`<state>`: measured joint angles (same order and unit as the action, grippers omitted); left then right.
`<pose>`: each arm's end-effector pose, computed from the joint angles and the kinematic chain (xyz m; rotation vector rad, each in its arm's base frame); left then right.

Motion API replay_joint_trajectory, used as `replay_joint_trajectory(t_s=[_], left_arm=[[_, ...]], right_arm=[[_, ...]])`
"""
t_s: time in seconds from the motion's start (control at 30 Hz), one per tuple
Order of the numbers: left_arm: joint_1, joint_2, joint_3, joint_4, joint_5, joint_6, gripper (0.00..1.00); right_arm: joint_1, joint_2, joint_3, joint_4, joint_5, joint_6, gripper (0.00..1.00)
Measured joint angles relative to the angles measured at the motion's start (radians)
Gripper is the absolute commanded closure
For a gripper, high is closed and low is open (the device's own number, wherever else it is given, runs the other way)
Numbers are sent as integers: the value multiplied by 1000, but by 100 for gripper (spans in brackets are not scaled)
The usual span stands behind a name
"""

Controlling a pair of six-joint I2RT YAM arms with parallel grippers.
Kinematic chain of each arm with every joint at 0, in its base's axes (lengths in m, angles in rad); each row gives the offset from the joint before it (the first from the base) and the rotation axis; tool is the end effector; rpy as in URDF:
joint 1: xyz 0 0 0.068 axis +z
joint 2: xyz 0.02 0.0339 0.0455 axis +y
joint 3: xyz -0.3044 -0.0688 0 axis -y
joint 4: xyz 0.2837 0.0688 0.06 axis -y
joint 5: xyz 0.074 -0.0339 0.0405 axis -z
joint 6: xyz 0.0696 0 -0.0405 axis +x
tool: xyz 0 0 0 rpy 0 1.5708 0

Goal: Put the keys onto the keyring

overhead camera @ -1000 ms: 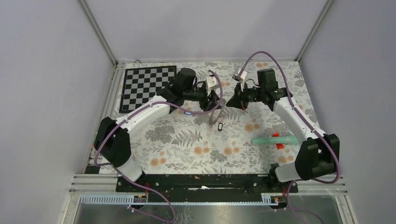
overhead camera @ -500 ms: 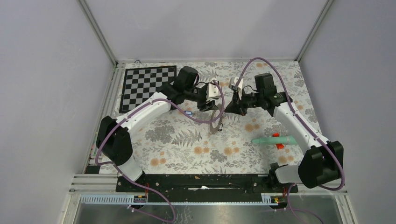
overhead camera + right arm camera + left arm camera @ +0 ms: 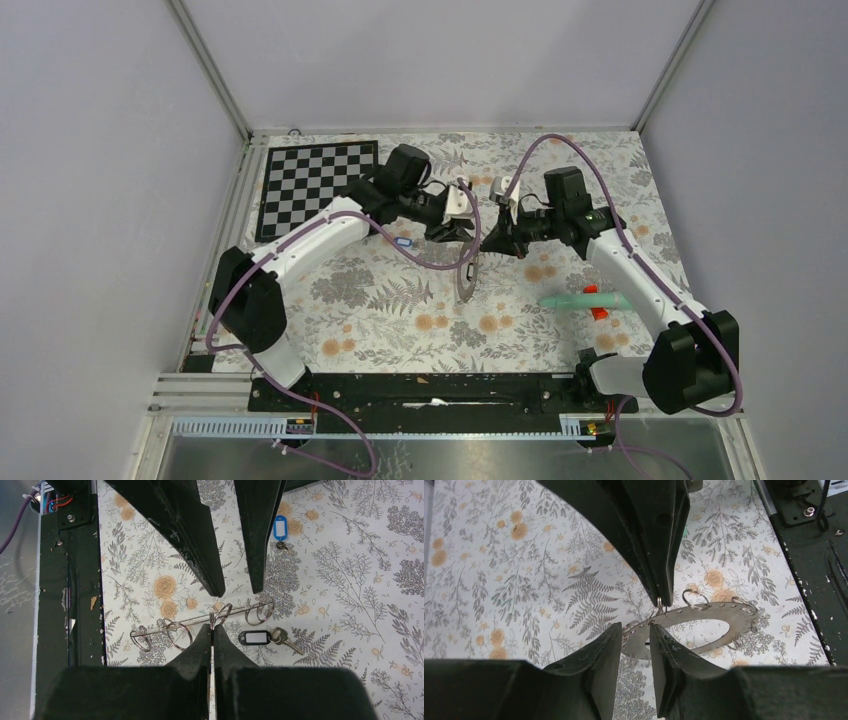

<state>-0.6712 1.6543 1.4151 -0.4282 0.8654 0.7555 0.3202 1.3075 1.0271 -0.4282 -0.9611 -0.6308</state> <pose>0.3028 -0.3082 0.3342 1.6930 1.2526 -0.9063 0.2824 0.1538 0.3125 -1.3480 1.5657 0.8918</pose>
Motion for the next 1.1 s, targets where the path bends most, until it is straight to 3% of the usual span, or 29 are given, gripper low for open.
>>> replay_joint_trajectory(t_s=[0.73, 1.1], left_arm=[[-32, 41, 25, -57, 21, 90, 74], [-32, 72, 32, -79, 21, 117, 84]], right_arm=[[1, -30, -23, 16, -1, 0, 100], [1, -30, -28, 16, -1, -1, 100]])
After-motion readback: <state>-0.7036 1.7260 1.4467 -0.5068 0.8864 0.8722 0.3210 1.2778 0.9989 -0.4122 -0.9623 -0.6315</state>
